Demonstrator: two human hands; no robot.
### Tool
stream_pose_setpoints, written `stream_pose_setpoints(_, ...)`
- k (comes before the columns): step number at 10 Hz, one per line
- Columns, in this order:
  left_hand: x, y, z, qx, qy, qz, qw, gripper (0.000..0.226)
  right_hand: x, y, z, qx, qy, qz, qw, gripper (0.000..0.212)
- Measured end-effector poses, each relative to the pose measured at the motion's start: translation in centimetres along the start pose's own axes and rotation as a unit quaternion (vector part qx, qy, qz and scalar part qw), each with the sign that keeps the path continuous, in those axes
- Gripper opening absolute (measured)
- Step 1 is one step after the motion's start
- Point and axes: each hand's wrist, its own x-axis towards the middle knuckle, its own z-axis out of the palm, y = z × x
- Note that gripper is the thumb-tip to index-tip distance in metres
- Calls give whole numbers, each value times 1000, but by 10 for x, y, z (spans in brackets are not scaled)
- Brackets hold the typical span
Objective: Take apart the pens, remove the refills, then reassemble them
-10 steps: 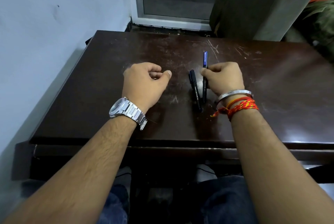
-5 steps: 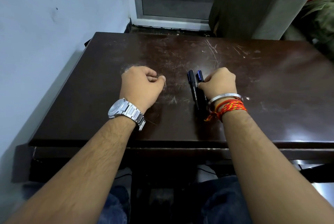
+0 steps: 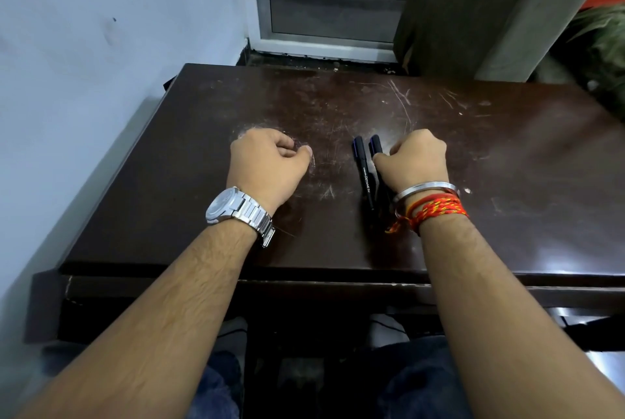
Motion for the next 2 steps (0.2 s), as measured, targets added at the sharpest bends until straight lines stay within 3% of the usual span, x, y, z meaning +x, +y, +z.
stream_pose_setpoints(2, -1, 0, 0, -1, -15, 2, 1000, 11, -8, -8, 0, -1, 32, -40, 999, 31)
